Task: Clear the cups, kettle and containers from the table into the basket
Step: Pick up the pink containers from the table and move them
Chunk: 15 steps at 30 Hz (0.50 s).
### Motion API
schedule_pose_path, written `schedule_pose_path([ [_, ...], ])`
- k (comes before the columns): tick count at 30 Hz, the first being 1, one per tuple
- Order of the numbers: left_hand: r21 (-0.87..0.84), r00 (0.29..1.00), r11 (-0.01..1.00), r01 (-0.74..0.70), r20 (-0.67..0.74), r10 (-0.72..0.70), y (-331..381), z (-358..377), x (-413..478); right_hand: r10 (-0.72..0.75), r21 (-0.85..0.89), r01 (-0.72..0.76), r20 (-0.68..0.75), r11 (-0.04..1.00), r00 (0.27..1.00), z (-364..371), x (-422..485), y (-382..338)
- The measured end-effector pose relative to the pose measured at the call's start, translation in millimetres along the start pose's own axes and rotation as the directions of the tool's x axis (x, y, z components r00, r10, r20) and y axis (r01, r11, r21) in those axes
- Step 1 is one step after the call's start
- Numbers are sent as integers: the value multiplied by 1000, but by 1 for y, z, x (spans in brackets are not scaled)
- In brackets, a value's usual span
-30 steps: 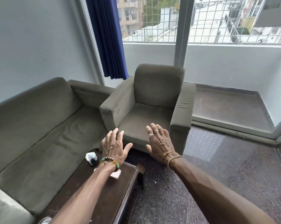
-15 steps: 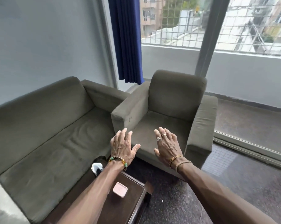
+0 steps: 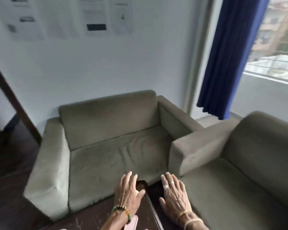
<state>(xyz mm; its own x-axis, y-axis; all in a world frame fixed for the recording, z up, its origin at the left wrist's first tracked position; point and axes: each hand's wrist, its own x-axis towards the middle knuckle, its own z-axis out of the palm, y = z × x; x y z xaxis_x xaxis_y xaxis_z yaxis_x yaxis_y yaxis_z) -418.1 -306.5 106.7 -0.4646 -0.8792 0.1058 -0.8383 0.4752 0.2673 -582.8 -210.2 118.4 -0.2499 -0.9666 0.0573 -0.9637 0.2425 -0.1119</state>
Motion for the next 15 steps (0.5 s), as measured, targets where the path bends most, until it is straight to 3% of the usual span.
schedule_pose_path([
  [3, -19, 1000, 1000, 18, -7, -18, -20, 17, -4, -54, 75, 47, 93, 996, 994, 26, 22, -7],
  [7, 13, 986, 986, 164, 35, -164, -37, 51, -17, -139, 85, 127, 151, 988, 979, 62, 40, -7],
  [11, 29, 911, 929, 370, 184, -368, -52, 93, -51, -202, -5, 210, 248, 978, 947, 104, 39, -11],
  [15, 34, 867, 896, 443, 239, -438, -76, 153, -76, -235, 84, 219, 386, 972, 892, 170, 33, -12],
])
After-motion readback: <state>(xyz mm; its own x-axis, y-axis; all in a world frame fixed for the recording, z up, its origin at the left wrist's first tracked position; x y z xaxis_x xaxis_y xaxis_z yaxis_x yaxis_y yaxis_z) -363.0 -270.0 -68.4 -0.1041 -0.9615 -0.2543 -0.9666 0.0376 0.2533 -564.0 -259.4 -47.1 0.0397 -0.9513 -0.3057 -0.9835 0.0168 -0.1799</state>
